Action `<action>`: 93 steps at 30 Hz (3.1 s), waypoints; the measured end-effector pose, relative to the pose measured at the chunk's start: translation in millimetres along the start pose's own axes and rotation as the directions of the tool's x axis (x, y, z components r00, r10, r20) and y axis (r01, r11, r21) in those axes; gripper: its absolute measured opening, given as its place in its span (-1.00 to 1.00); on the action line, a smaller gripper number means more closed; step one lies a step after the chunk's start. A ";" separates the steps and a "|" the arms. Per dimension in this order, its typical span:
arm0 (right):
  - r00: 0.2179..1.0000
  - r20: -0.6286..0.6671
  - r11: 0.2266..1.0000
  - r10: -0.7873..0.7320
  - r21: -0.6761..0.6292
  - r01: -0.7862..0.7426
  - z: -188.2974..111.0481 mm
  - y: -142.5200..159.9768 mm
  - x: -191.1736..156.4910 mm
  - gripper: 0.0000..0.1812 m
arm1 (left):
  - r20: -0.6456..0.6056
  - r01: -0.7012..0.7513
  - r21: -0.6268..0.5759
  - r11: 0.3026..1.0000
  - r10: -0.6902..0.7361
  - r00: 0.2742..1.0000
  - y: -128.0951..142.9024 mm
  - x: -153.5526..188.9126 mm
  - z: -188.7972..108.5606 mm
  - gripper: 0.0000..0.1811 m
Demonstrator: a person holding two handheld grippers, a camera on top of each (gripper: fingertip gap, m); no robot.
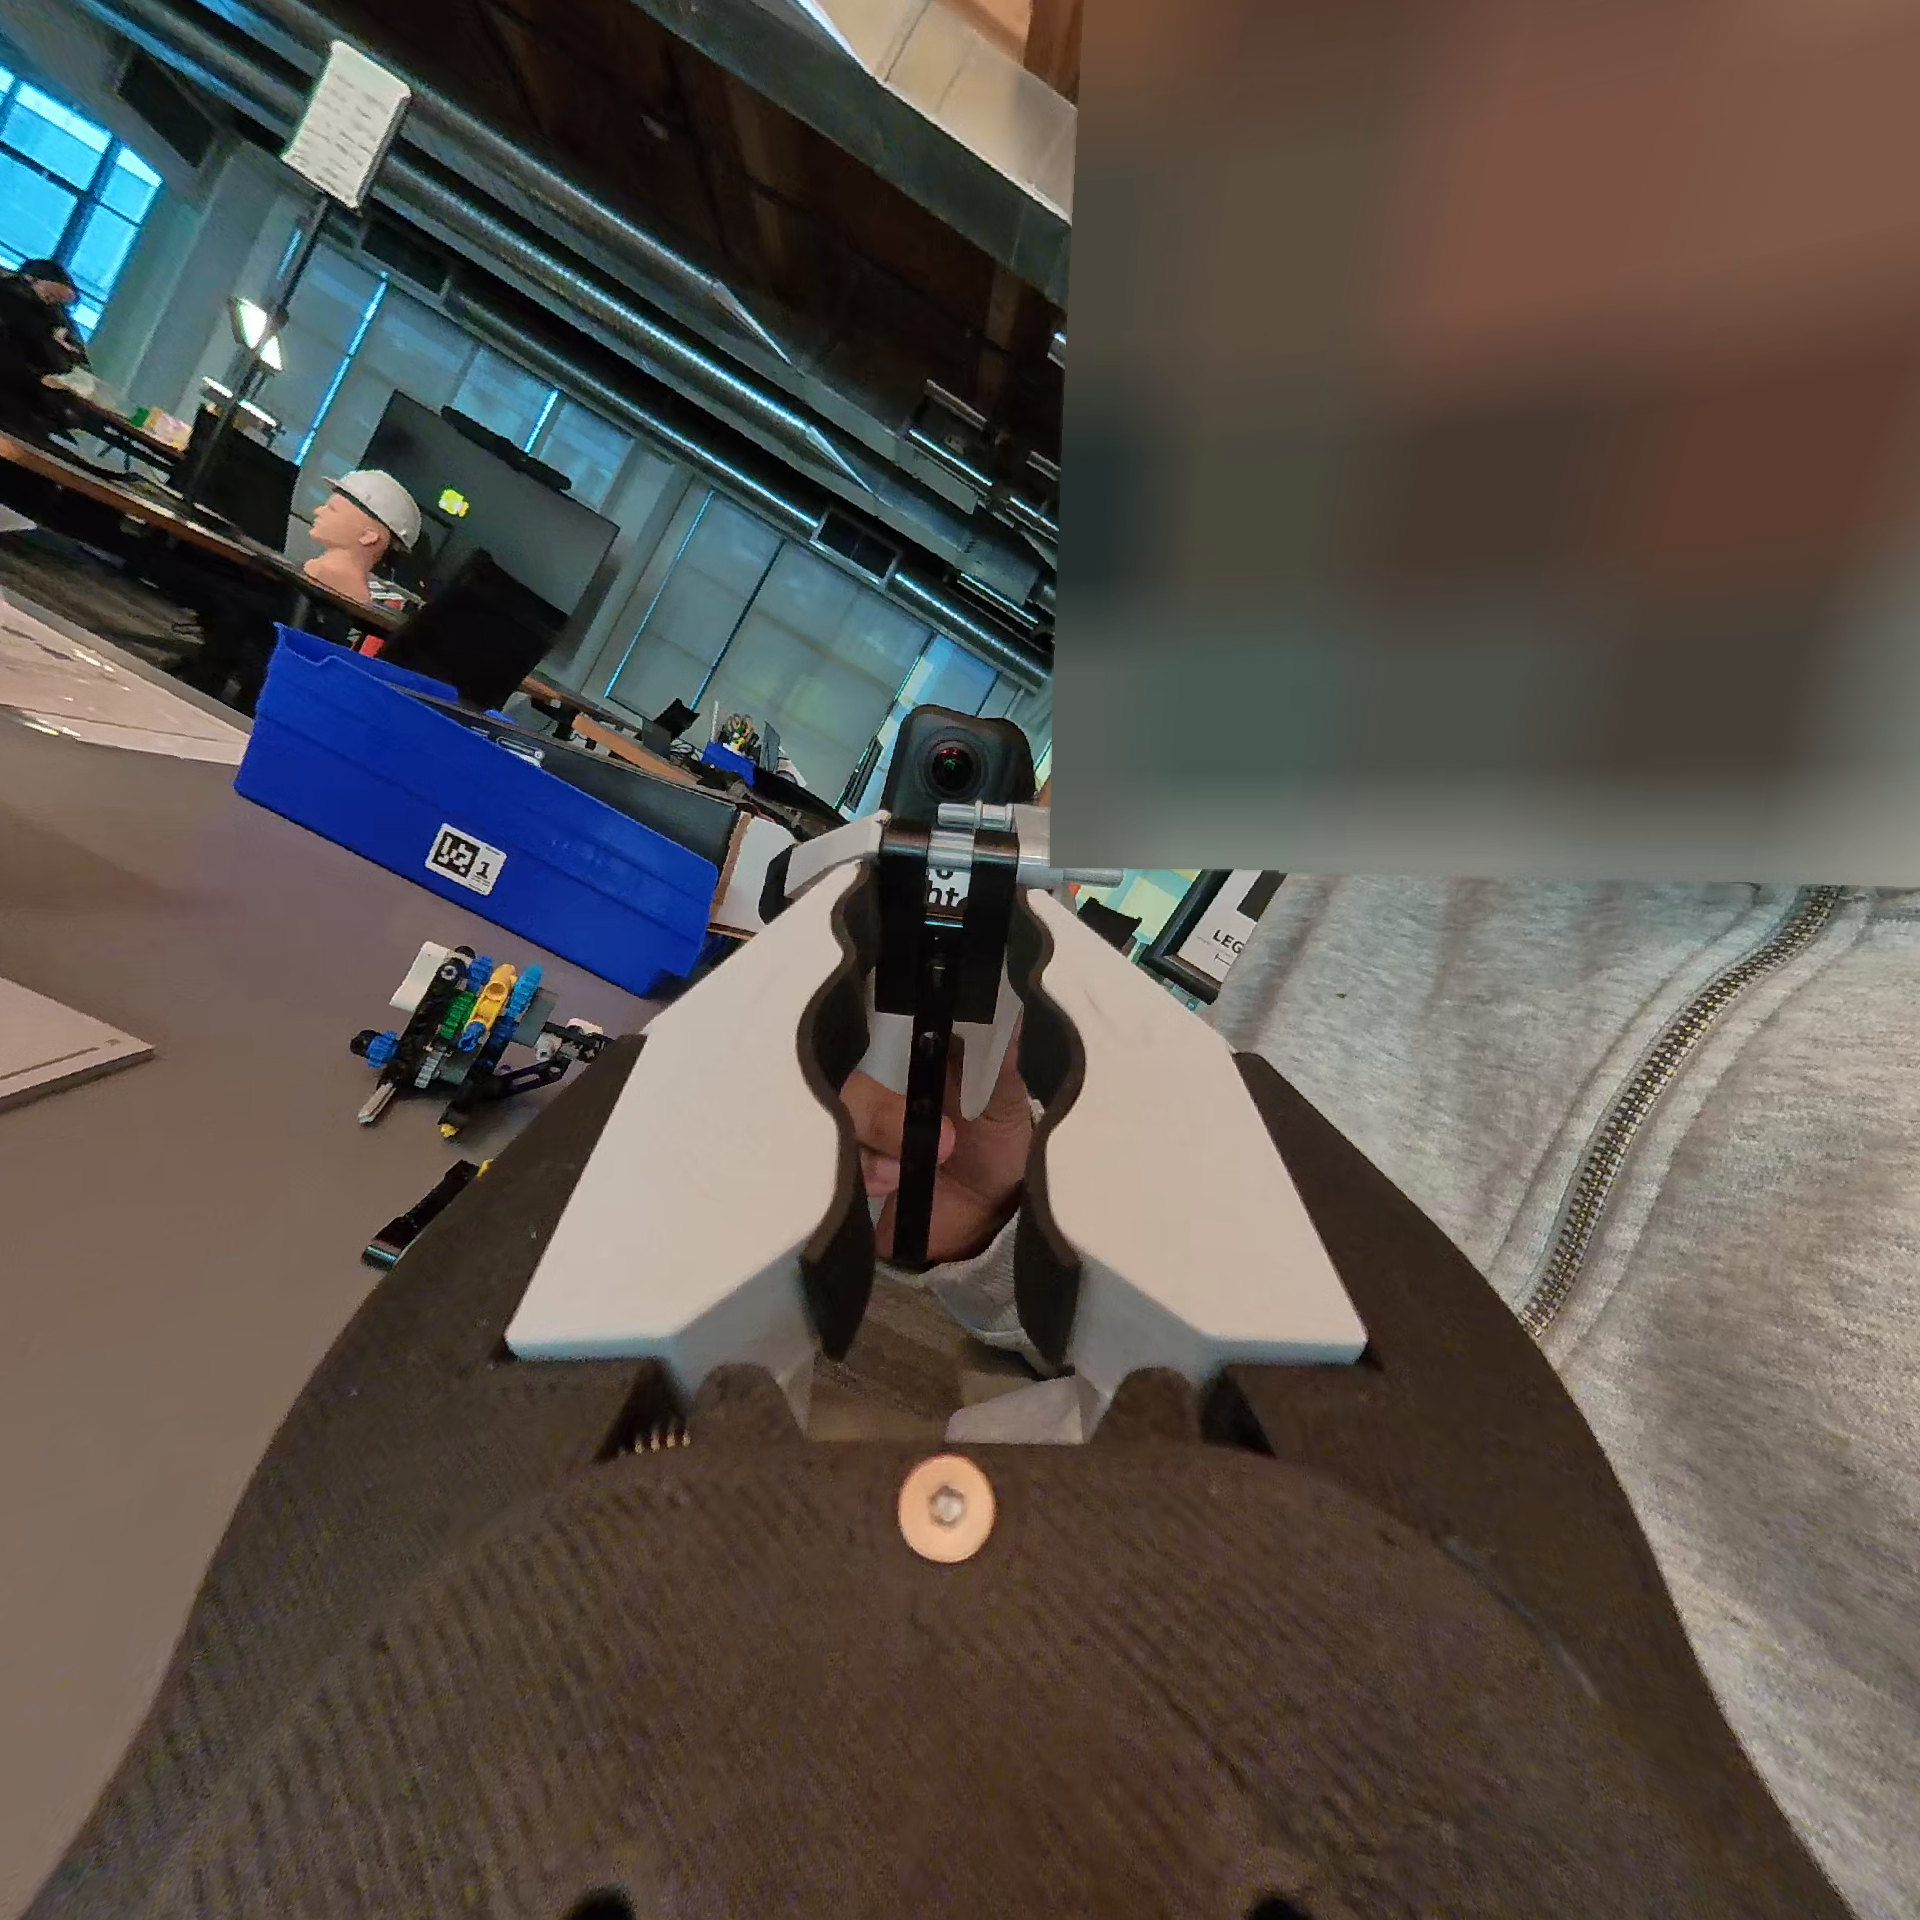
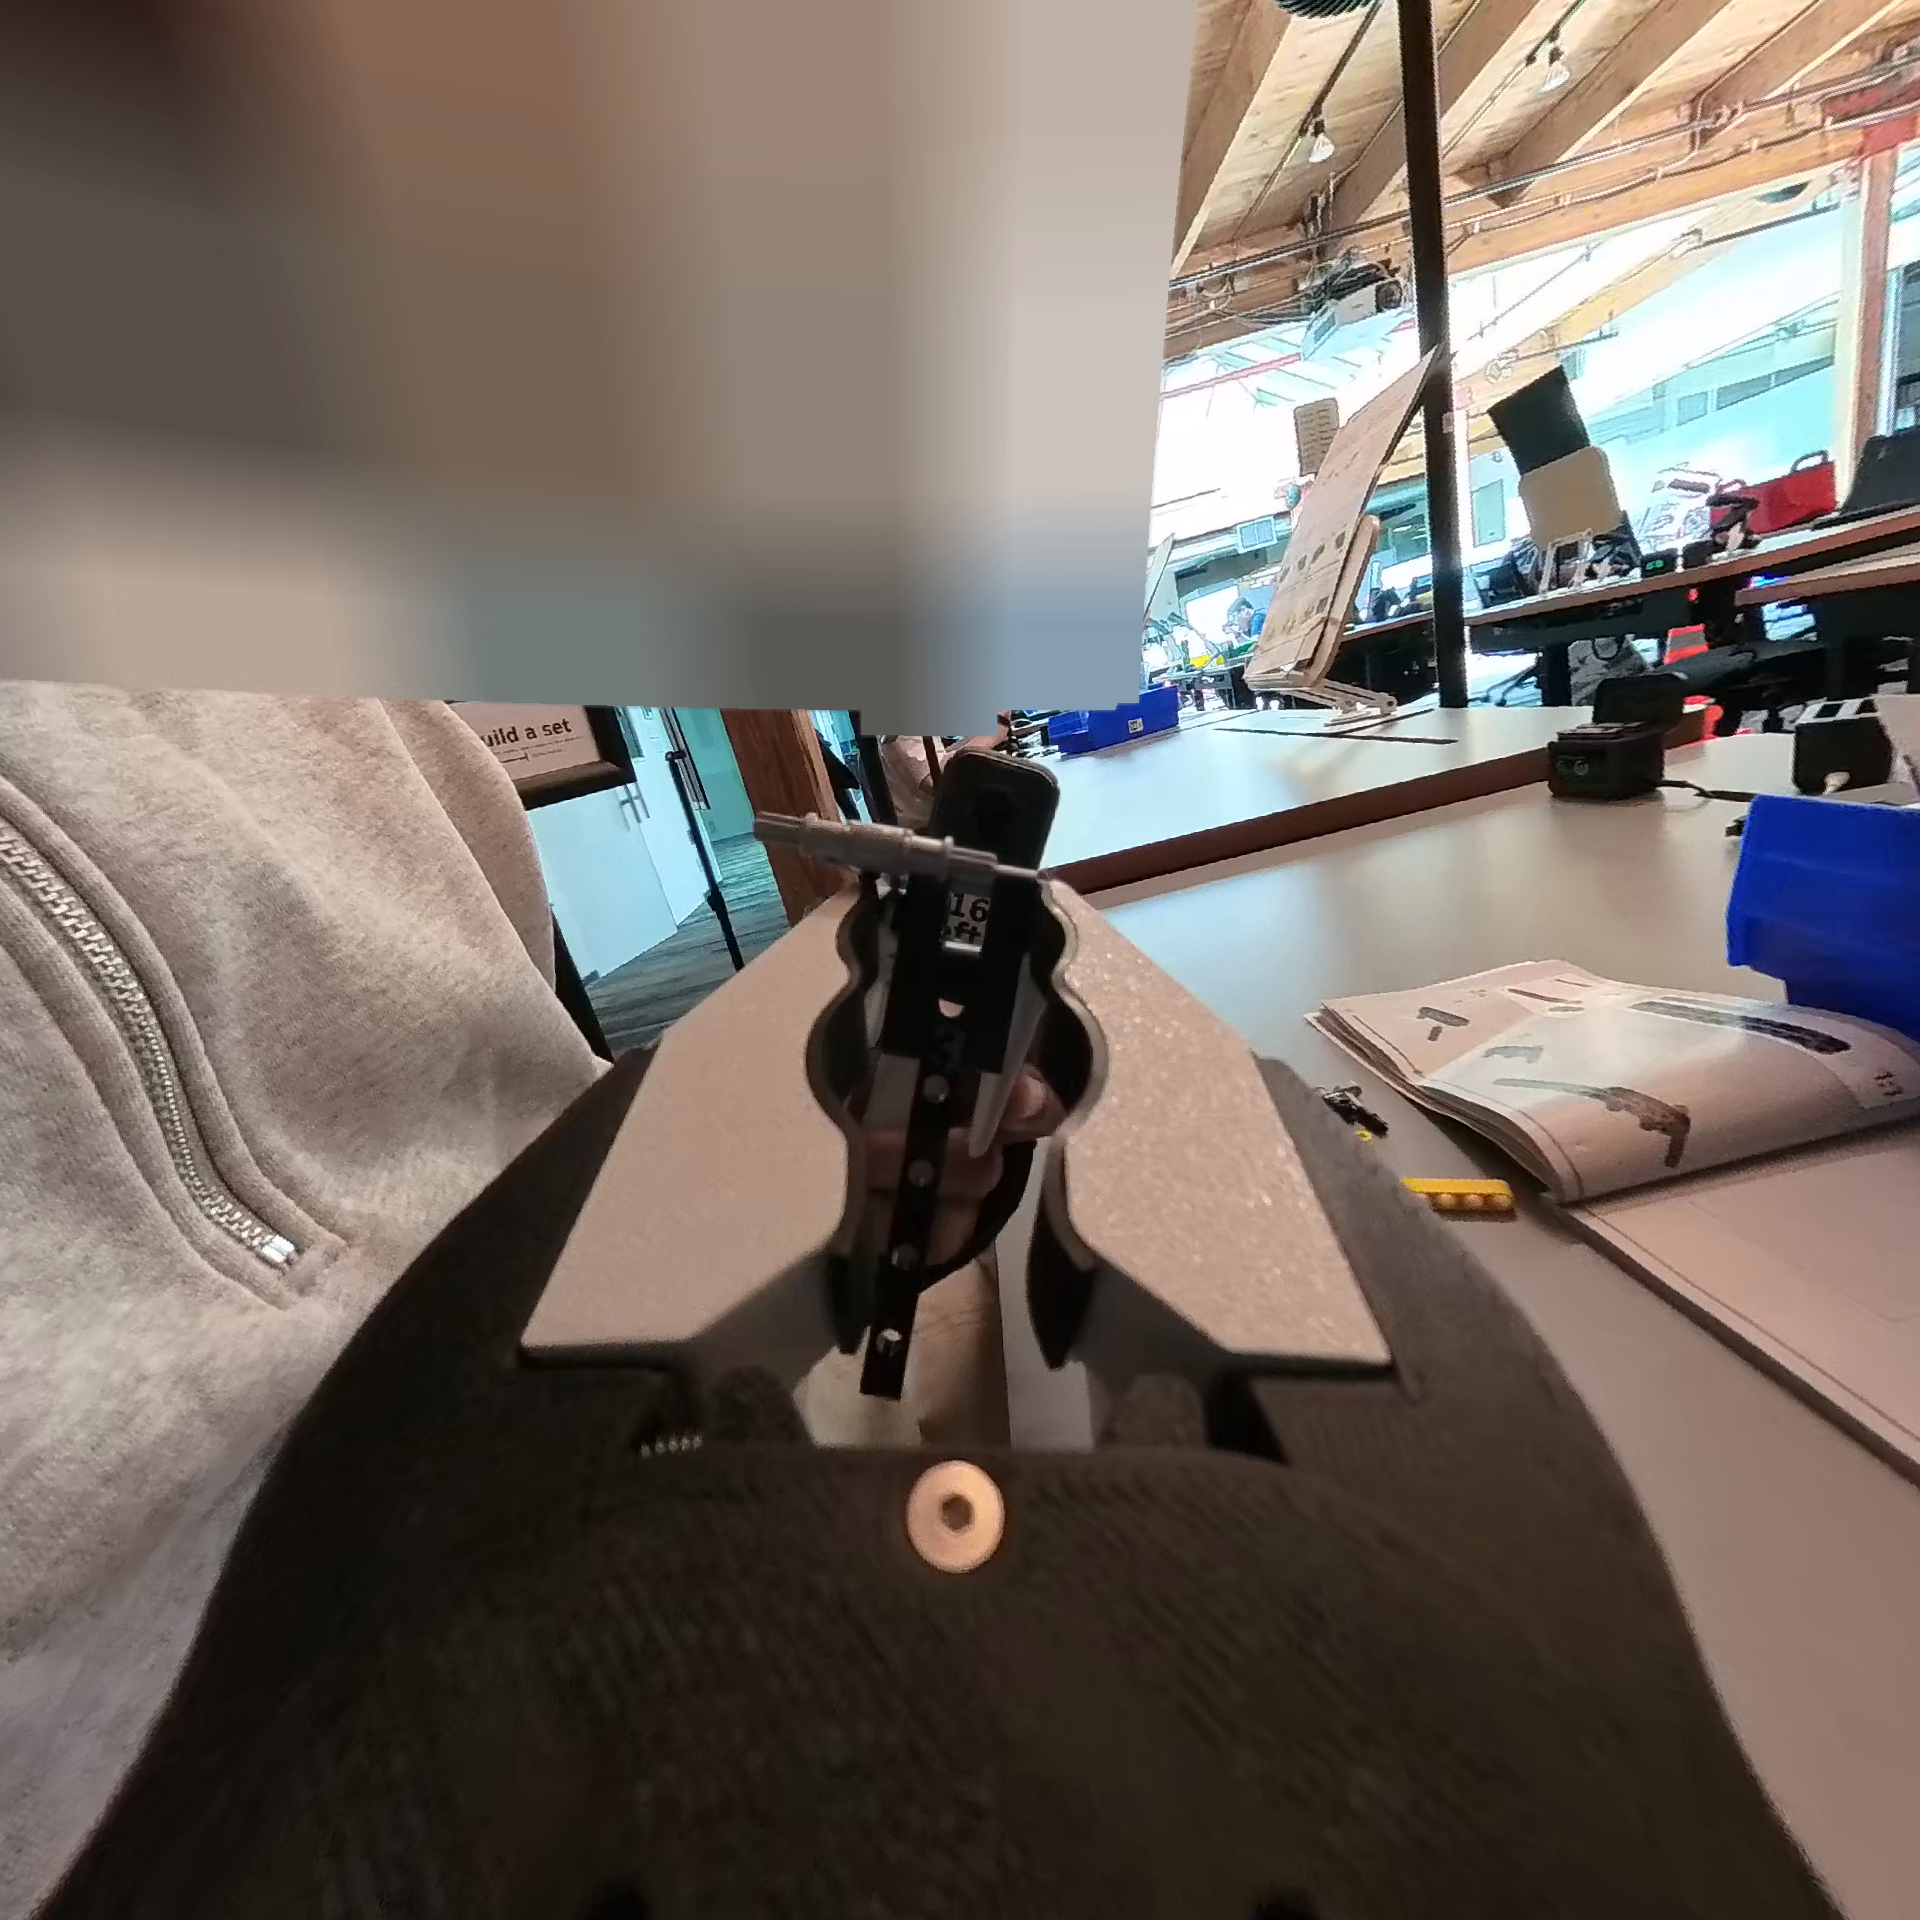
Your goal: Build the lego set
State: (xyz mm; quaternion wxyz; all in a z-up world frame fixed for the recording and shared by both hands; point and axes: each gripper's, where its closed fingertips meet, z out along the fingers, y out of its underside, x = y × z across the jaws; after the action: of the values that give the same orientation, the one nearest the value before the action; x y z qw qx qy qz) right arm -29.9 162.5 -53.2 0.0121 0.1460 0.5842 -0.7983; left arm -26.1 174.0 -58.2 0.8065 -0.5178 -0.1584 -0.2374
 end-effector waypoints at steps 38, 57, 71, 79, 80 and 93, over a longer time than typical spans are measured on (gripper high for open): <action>0.996 0.068 0.999 0.049 0.004 -0.050 -4.2 3.7 -1.9 -0.77 | -0.119 0.059 -0.061 0.996 -0.066 0.991 -2.9 12.0 -6.9 -0.56; 0.993 0.089 0.997 0.074 0.027 -0.077 -5.3 1.3 -3.2 -0.77 | -0.108 0.027 -0.061 0.998 -0.034 0.994 -2.4 14.2 -4.6 -0.56; 0.982 0.141 0.990 0.124 0.043 -0.131 -7.3 1.0 -4.9 -0.77 | -0.097 0.011 -0.077 0.997 -0.018 0.995 -1.5 16.1 -3.1 -0.57; 0.984 0.140 0.992 0.112 0.041 -0.119 -6.5 1.0 -6.0 -0.77 | -0.094 -0.012 -0.069 0.998 0.006 0.996 -2.2 17.1 -2.7 -0.57; 0.984 0.139 0.992 0.111 0.041 -0.117 -6.6 1.0 -6.0 -0.77 | -0.095 -0.013 -0.070 0.997 0.007 0.995 -2.2 17.3 -2.7 -0.56; 0.984 0.137 0.992 0.112 0.044 -0.119 -7.0 0.5 -5.4 -0.76 | -0.085 -0.023 -0.064 0.998 0.017 0.996 -2.1 16.7 -1.6 -0.56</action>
State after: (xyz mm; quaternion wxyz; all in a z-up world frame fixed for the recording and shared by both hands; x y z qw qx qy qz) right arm -23.1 168.1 -54.2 0.0939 0.1261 0.5515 -0.8192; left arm -13.2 168.2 -48.9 0.7977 -0.5347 -0.1110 -0.2560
